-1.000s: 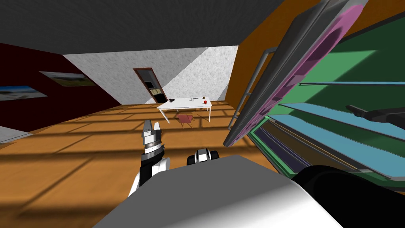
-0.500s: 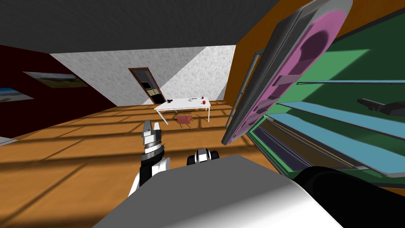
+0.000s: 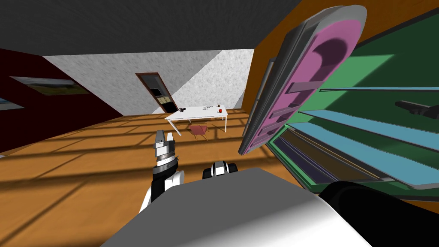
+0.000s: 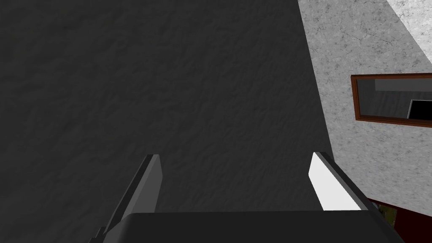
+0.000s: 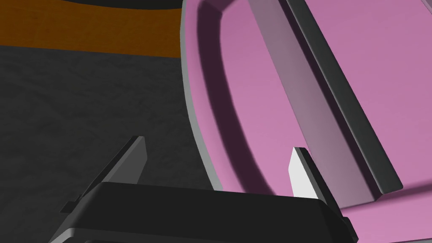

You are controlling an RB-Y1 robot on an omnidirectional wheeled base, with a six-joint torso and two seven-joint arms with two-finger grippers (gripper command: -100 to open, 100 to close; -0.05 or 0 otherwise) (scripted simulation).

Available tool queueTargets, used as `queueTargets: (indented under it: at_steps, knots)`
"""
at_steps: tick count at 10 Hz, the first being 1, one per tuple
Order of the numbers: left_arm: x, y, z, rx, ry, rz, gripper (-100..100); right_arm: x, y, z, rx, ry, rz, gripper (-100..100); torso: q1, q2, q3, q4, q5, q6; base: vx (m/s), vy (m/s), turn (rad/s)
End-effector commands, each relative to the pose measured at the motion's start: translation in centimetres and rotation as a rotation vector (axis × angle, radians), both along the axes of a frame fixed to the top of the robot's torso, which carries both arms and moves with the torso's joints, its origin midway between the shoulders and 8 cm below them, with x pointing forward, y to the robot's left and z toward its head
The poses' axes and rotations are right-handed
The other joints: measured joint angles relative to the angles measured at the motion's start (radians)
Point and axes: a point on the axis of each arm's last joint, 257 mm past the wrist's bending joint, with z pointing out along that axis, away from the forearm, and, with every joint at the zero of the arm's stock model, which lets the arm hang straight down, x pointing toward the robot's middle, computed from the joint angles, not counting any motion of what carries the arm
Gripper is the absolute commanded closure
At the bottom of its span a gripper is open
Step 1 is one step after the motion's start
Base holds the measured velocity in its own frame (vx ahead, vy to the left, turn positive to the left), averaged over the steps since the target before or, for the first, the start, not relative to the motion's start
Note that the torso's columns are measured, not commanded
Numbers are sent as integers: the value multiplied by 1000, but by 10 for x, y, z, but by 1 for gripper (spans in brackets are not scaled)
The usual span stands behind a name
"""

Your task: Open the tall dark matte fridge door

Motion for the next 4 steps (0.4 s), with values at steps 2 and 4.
queueTargets:
  at_steps: [2,4]
  knots:
    - [0,0,0,0,0,0,0,0,0,0,0,0,0,0,0,-1,0,0,0,0,0,0,0]
    - [0,0,0,0,0,0,0,0,0,0,0,0,0,0,0,-1,-1,0,0,0,0,0,0]
